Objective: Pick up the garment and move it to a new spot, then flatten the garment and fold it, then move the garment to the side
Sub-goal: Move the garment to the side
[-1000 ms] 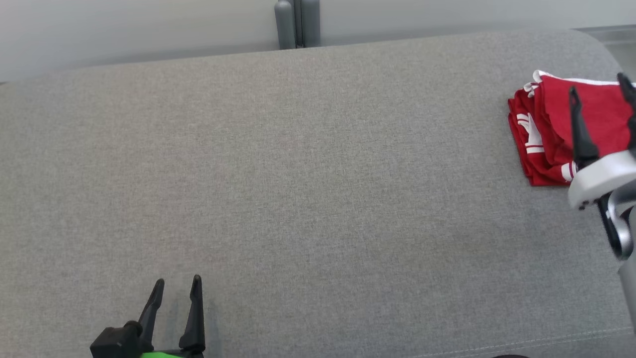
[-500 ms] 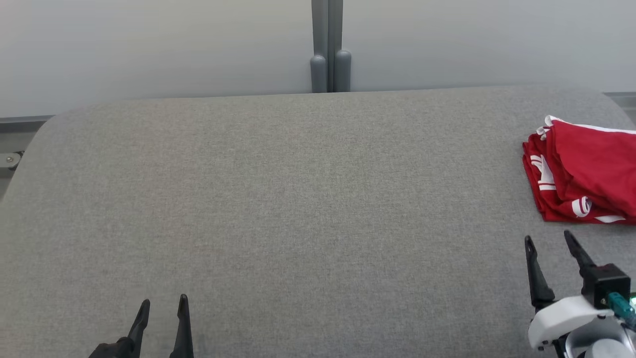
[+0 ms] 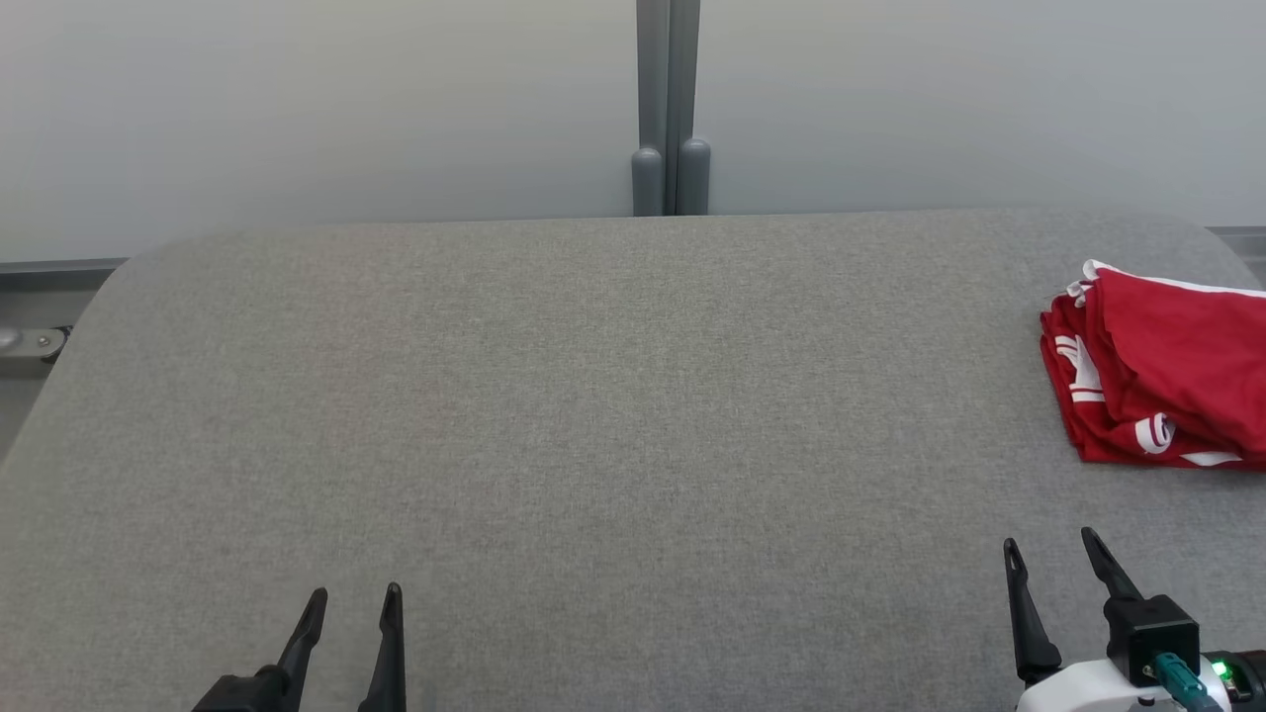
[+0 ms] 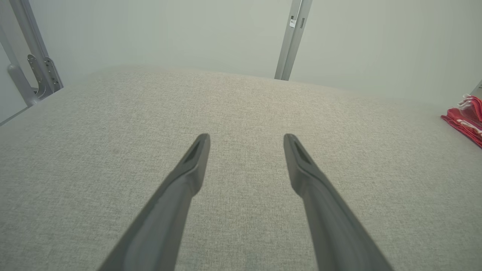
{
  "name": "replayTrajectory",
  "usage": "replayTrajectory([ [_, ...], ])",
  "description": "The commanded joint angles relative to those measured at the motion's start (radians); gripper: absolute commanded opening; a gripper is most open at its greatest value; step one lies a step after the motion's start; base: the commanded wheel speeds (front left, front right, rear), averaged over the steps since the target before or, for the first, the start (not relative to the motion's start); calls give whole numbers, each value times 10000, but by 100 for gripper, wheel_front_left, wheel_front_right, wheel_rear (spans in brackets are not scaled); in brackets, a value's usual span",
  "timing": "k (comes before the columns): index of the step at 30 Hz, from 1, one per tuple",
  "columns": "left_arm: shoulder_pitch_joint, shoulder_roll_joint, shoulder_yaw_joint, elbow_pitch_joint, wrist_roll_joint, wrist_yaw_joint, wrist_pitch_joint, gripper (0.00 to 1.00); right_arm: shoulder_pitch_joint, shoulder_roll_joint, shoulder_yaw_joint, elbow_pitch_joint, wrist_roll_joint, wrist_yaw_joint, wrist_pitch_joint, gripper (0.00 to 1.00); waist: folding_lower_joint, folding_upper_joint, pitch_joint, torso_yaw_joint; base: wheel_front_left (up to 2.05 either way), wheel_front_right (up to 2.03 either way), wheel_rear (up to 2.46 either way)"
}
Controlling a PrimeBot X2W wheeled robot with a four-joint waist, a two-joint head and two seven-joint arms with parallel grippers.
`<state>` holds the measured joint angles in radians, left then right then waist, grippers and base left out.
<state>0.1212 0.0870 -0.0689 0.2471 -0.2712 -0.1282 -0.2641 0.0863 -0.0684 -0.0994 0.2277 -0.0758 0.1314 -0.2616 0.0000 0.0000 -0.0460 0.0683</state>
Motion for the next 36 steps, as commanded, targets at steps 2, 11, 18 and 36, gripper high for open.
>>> replayTrajectory([
  [2,-113,115,-136,-27,-139,-38,8,100,108,60,-1,49,-126,-17,-37,100,0,0,-43,-151,0,0,0],
  [11,-199,243,-439,54,-330,-41,8,100,-66,156,-105,141,-266,-17,-39,100,0,0,-55,-422,0,0,0],
  [18,-247,342,-482,139,-401,-42,8,100,-145,170,-320,312,-143,-17,-39,100,0,0,-7,-480,0,0,0],
  [36,-131,294,-354,273,-277,-30,7,100,-159,161,-205,456,-109,-13,-40,100,0,0,-90,156,0,0,0],
])
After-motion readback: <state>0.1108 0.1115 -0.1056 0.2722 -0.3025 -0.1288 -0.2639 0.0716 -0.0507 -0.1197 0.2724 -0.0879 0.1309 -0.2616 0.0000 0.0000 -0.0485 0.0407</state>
